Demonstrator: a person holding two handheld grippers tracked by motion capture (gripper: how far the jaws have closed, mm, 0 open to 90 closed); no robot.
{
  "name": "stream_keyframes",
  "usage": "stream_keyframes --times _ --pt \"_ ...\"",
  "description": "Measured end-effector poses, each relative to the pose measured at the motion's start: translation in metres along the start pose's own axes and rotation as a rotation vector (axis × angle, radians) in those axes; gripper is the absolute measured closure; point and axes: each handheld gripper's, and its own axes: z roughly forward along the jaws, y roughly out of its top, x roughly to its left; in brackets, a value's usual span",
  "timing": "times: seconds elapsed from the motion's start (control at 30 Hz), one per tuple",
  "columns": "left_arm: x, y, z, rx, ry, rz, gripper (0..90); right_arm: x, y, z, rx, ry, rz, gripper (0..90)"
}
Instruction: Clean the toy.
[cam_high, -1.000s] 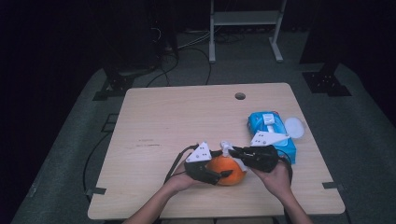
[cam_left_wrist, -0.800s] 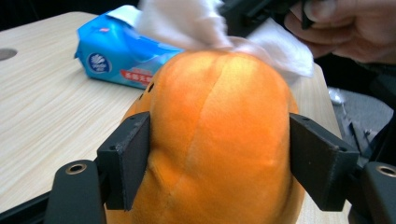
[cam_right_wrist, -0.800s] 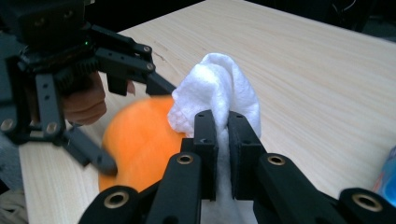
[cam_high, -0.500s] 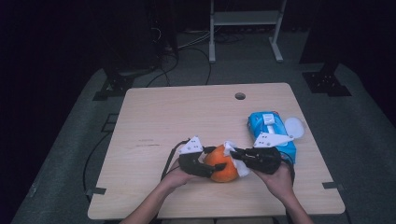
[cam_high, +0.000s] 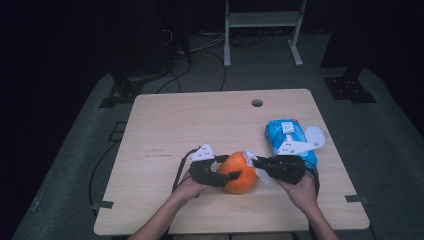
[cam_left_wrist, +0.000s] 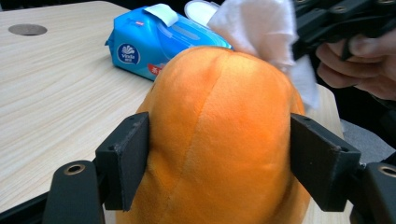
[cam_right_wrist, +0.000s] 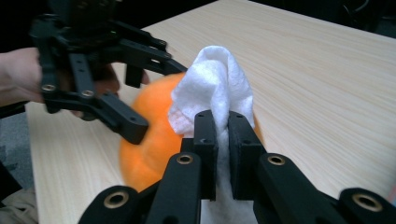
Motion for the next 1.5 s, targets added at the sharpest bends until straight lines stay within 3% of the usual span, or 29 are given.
stream_keyframes --times 0.17,0.33,0.43,0.7,0.9,1.1,1.27,1.5 --pt "-0.005 0.002 0.002 0.008 0.006 0.021 25.1 0.007 0.003 0.0 -0.004 0.001 -0.015 82.6" --pt "-0.018 0.002 0.009 0.02 0.014 0.092 25.0 0.028 0.014 0.007 -0.016 0.055 -0.083 82.5" --pt "-0.021 0.002 0.009 0.026 0.016 0.109 24.6 0.035 0.015 0.011 0.004 0.038 -0.122 82.4" --pt "-0.02 0.001 0.01 0.013 -0.009 0.114 24.5 0.016 0.009 0.004 -0.01 0.001 -0.07 82.8" --pt "-0.019 0.002 0.008 0.006 -0.054 0.187 14.7 0.014 0.006 0.001 0.009 0.011 -0.066 82.7" --pt "-0.011 0.0 0.009 0.002 -0.092 0.204 10.4 0.011 0.0 -0.007 0.013 0.002 -0.05 82.7" --pt "0.001 -0.004 0.014 -0.001 -0.165 0.206 9.5 0.001 -0.007 -0.017 0.012 -0.01 -0.014 82.5" --pt "0.013 -0.011 0.021 0.008 -0.212 0.179 8.3 -0.011 -0.017 -0.027 0.007 -0.024 0.03 81.9"
